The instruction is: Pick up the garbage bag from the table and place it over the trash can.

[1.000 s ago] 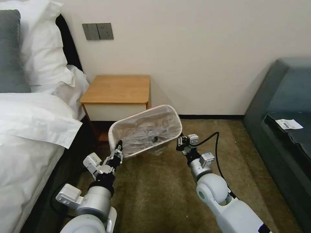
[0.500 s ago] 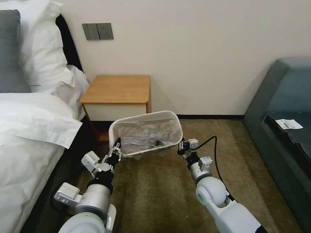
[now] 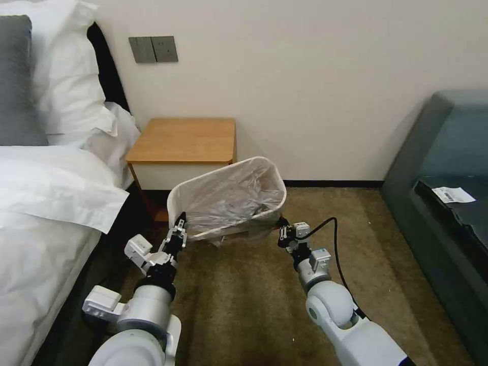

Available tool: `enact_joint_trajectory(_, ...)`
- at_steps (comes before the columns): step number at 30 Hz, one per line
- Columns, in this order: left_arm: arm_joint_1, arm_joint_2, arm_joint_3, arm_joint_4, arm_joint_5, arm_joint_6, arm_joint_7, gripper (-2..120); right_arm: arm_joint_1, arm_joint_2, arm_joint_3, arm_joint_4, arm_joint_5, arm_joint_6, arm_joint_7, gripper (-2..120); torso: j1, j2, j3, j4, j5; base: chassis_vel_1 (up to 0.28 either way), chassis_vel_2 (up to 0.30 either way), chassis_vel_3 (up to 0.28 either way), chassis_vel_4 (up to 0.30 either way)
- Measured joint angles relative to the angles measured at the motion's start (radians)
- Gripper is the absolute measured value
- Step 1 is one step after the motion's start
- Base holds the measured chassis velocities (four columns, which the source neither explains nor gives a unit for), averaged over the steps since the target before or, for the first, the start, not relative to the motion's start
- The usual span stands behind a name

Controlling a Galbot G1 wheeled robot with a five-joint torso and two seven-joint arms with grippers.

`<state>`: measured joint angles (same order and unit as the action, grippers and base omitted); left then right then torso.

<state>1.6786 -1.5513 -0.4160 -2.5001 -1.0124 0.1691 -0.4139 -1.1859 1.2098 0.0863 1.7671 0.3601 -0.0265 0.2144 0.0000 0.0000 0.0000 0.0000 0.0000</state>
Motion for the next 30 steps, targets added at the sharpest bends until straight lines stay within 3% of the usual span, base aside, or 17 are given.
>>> enact_joint_trajectory(4, -0.005, 0.007, -0.007, 0.0, 0.041, 0.0, 0.0, 12, -0.008, 0.001, 0.006, 0.018, -0.017, 0.008, 0.008, 2, 0.0, 0.0, 0.0, 0.0, 0.0, 0.0, 0.0, 0.0, 0.0)
enact_joint_trajectory(19, -0.07, 0.041, -0.028, 0.0, 0.125, -0.003, 0.001, 12, -0.135, -0.028, 0.029, 0.213, -0.067, 0.016, 0.009, 57, 0.0, 0.0, 0.0, -0.0001, 0.0, 0.0, 0.0, 0.0, 0.0)
enact_joint_trajectory(25, -0.071, 0.082, -0.017, 0.044, 0.267, -0.003, 0.025, 11, -0.167, -0.026, 0.061, 0.295, -0.153, 0.06, 0.06, 78, 0.0, 0.0, 0.0, -0.0001, -0.0001, 0.0, 0.0, 0.0, 0.0)
enact_joint_trajectory(28, -0.071, 0.124, -0.006, 0.109, 0.427, -0.018, 0.056, 11, -0.161, -0.027, 0.096, 0.333, -0.237, 0.121, 0.063, 90, 0.0, 0.0, 0.0, -0.0002, 0.0, 0.0, 0.0, 0.0, 0.0)
enact_joint_trajectory(29, -0.071, 0.124, -0.006, 0.109, 0.427, -0.018, 0.056, 11, -0.161, -0.027, 0.096, 0.333, -0.237, 0.121, 0.063, 90, 0.0, 0.0, 0.0, -0.0002, 0.0, 0.0, 0.0, 0.0, 0.0)
enact_joint_trajectory(30, -0.071, 0.144, -0.003, 0.146, 0.519, -0.029, 0.073, 11, -0.153, -0.035, 0.113, 0.353, -0.277, 0.159, 0.037, 92, 0.0, 0.0, 0.0, -0.0001, -0.0002, 0.0, 0.0, 0.0, 0.0)
